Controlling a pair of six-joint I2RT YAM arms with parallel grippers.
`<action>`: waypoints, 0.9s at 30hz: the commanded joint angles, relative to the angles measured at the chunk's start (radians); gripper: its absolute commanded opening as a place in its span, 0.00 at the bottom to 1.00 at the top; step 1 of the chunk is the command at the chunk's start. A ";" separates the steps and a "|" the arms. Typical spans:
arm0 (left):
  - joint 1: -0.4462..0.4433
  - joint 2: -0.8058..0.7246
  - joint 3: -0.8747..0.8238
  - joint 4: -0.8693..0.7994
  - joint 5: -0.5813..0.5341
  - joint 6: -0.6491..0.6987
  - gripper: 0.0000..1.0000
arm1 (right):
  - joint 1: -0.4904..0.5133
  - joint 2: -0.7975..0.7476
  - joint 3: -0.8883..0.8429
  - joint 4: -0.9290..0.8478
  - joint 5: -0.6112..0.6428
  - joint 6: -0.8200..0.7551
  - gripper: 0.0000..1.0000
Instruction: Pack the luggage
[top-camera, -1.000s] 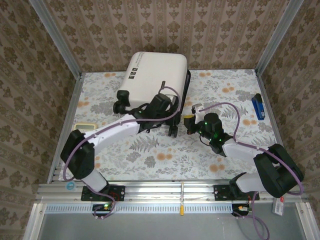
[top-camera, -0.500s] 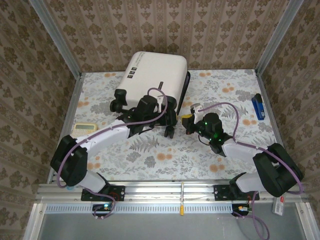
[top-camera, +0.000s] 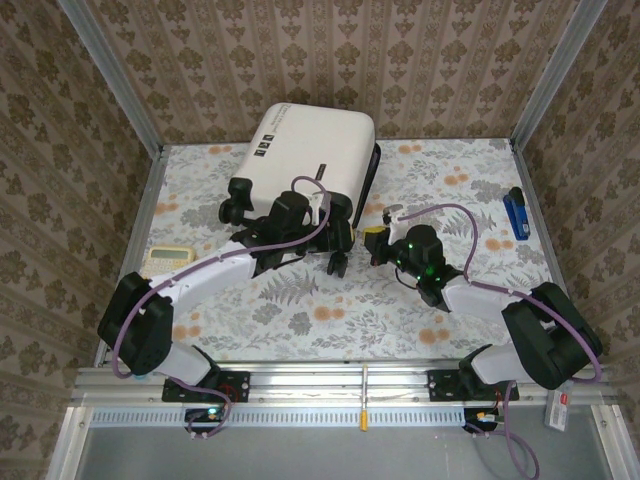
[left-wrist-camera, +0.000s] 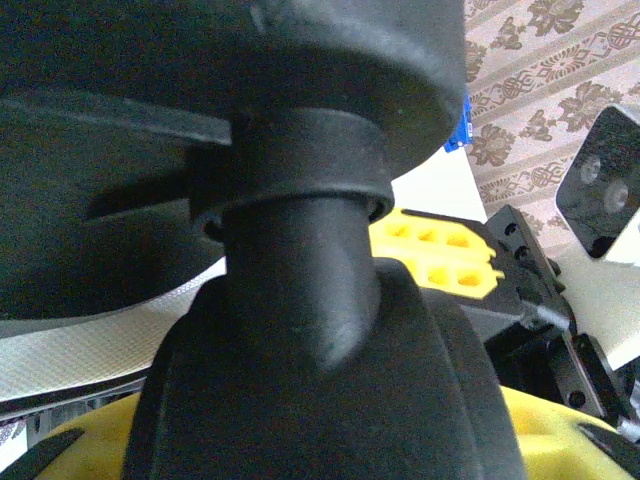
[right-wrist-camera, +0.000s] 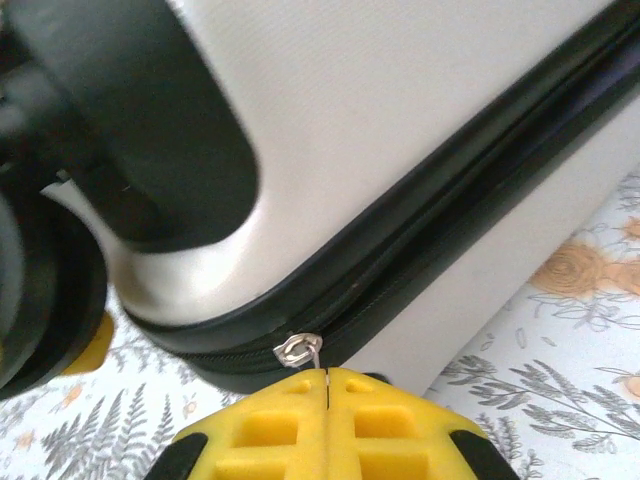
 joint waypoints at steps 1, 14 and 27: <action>0.009 -0.106 0.029 0.191 0.046 0.065 0.22 | -0.015 0.004 0.046 -0.001 0.219 0.033 0.00; 0.002 -0.176 0.024 0.147 0.106 0.135 0.21 | -0.024 0.079 0.132 -0.078 0.325 0.032 0.00; 0.000 -0.246 -0.002 0.157 0.154 0.177 0.21 | -0.065 0.160 0.199 -0.110 0.322 0.065 0.00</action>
